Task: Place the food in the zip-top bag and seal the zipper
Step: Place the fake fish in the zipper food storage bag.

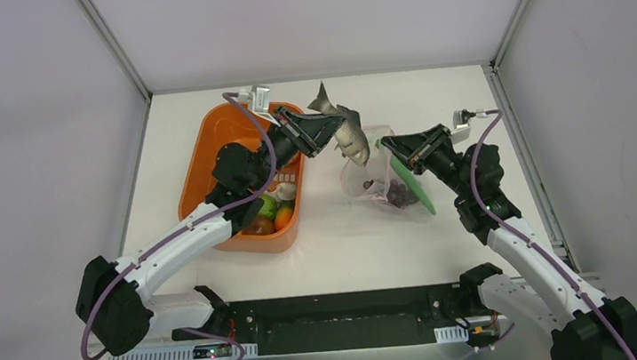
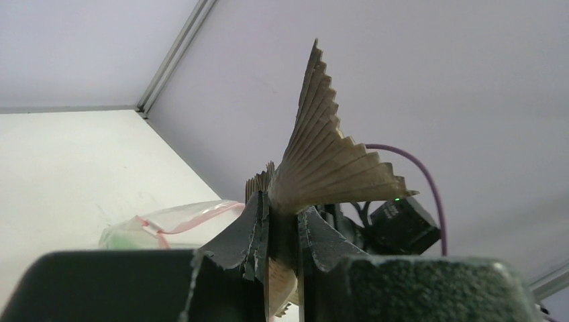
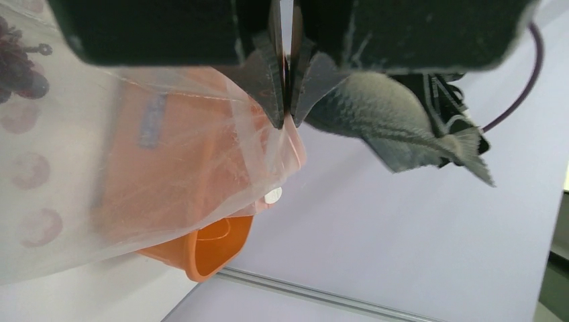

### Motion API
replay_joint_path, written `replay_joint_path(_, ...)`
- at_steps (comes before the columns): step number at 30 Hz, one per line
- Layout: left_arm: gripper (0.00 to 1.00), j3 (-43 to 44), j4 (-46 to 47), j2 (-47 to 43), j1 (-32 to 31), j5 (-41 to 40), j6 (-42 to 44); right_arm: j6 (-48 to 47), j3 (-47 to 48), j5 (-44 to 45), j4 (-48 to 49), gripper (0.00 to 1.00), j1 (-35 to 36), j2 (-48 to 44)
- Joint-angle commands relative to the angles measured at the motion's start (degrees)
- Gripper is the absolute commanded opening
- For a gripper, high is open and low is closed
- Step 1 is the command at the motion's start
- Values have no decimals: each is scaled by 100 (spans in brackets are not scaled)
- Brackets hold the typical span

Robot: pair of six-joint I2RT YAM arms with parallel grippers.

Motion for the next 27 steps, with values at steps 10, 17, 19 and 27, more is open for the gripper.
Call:
replay_joint_path(10,4,-154,1571,1004,-303,-120,1247,1583,292,-142,1226,5,-14,-115)
replay_joint_path(17,10,-108,882,863,-547,-86,2104,1607,236,152,1227,5,-23,-143)
replay_joint_path(19,18,-83,732,834,-553,-13,2122,1659,215,144,1227,5,-18,-100)
replay_joint_path(27,68,-35,230,559,-553,118,2106,1625,125,241,1220,5,-25,-110)
